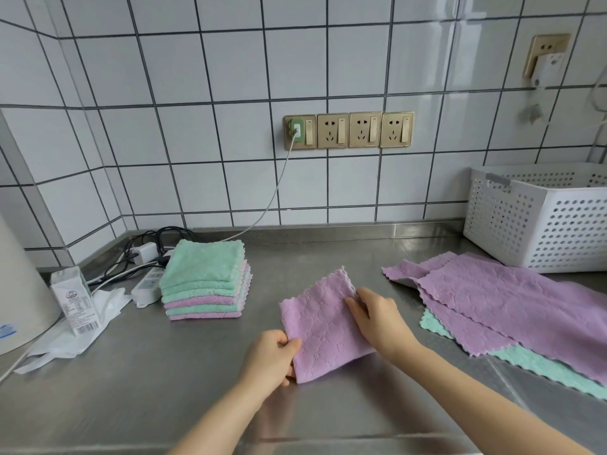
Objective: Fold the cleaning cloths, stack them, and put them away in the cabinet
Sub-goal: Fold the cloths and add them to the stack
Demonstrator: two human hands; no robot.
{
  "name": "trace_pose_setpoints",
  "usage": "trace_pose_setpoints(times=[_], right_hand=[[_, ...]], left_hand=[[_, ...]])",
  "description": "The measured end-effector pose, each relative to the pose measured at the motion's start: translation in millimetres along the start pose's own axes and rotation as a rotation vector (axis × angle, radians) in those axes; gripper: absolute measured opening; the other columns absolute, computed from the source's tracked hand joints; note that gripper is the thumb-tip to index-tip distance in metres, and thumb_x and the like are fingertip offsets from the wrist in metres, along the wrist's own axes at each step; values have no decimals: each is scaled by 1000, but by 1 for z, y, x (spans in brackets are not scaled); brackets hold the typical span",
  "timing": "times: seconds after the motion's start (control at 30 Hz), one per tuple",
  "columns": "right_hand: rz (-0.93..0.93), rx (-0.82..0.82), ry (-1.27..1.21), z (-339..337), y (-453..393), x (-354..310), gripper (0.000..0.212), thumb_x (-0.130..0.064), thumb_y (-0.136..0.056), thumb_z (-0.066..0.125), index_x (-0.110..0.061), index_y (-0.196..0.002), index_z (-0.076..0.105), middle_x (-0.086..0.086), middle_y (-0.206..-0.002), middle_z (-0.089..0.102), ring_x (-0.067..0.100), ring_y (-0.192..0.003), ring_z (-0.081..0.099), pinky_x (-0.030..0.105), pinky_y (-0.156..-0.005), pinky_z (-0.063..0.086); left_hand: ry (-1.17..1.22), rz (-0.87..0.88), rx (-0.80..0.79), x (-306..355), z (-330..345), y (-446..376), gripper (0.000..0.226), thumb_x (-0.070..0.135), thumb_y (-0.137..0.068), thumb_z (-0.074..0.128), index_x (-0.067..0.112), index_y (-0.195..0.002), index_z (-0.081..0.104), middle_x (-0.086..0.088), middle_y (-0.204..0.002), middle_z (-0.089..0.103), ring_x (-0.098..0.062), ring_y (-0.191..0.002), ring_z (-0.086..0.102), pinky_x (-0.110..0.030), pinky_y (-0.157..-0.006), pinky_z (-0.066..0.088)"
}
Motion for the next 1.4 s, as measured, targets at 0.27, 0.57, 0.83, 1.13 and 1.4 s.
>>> trace_pose_setpoints(times=[0.27, 0.57, 0.83, 1.13, 1.4], right_hand=[[225, -221, 199, 28, -14, 29, 41, -28, -96, 43, -16, -58, 32, 9, -66, 53, 30, -72, 45, 32, -58, 29], [281, -195, 260, 24, -13, 26, 30, -26, -95, 41, -13, -69, 35, 17, -103, 63, 34, -85, 56, 30, -66, 35], [-424, 53, 561, 25, 14, -32, 13, -23, -65, 63, -15, -76, 62, 4, -82, 57, 26, -65, 58, 28, -44, 42], [-150, -361, 461, 20, 51, 21, 96, -66, -61, -22, -38, -150, 3, -7, -160, 4, 23, -147, 1, 35, -120, 9], [-53, -380, 508, 3, 62, 47, 118, -74, -48, -38, -34, -150, 6, -3, -160, 8, 28, -147, 3, 35, -120, 6]], left_hand=[[-54, -78, -22, -6, 2, -11, 23, 23, -87, 54, 12, -67, 54, -12, -66, 65, -38, -68, 70, -22, -43, 33], [-289, 52, 113, 12, -8, 0, 16, 28, -80, 62, 18, -75, 50, 2, -58, 61, -25, -58, 63, -35, -58, 50], [-758, 528, 92, 52, 15, 33, 54, 52, -86, 32, 27, -132, 45, 8, -132, 48, -18, -126, 44, -32, -101, 37], [-805, 306, -121, 11, 16, 37, 50, 37, -101, 23, 32, -151, 13, 14, -160, 0, -12, -147, 0, -41, -119, 7], [-597, 277, -108, 12, 11, 40, 51, 19, -99, 30, 26, -149, 23, 0, -157, 22, -20, -146, 15, -33, -117, 17]])
Point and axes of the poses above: each hand's wrist, its own y-axis away from the middle knuckle, its own z-axis out of the palm, x = y × z, the point moved 6 cm from there along -y, towards the middle knuckle
